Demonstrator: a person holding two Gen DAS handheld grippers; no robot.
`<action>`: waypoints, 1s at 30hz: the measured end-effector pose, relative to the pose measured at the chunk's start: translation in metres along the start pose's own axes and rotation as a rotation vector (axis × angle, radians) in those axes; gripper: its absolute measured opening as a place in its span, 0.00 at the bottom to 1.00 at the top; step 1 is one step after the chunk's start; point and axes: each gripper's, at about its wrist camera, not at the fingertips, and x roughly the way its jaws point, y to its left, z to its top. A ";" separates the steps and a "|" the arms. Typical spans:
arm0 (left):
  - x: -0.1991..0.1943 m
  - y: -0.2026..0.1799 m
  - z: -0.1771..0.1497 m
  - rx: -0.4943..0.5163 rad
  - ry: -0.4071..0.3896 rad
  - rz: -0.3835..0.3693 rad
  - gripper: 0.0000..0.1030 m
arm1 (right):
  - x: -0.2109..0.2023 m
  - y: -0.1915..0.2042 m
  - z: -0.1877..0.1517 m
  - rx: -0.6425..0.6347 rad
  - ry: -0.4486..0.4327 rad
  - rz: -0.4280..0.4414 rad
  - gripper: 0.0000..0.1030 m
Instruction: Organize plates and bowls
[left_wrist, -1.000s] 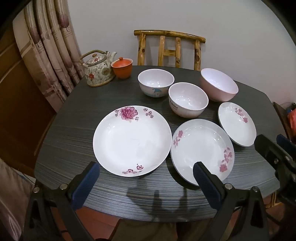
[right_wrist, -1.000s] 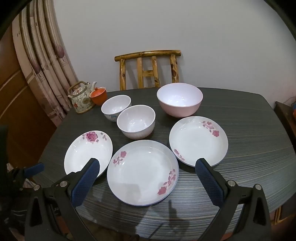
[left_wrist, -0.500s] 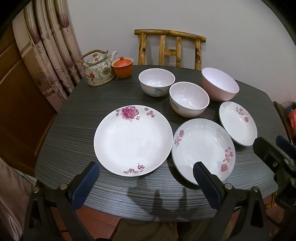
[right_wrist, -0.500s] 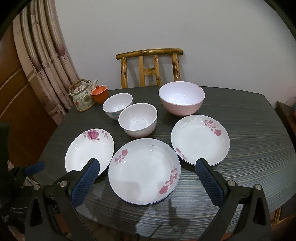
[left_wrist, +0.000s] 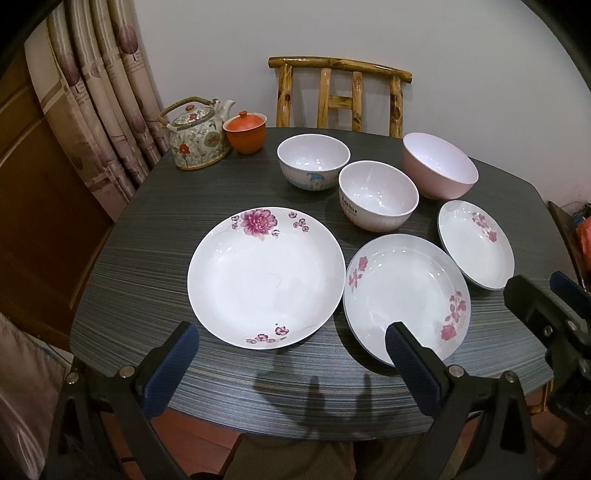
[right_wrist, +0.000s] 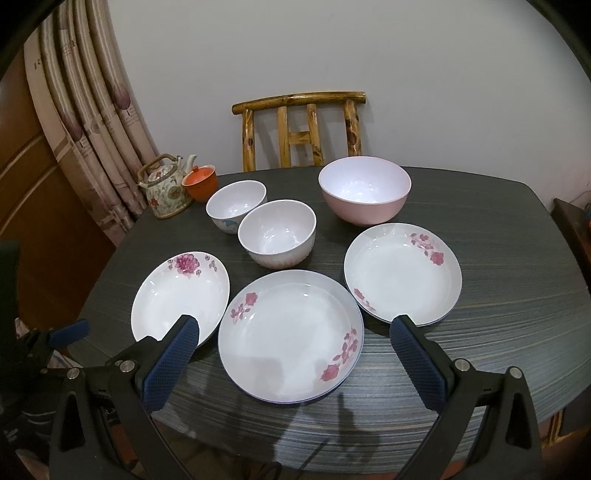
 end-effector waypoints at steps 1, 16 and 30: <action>0.000 0.000 0.000 0.000 0.000 0.001 1.00 | 0.000 0.000 -0.001 -0.001 -0.001 0.001 1.00; 0.000 0.001 0.001 -0.002 0.005 0.000 1.00 | 0.000 0.000 0.000 -0.002 0.004 0.003 1.00; 0.000 0.000 0.002 -0.001 0.005 0.000 1.00 | 0.001 0.000 0.000 -0.003 0.007 0.003 1.00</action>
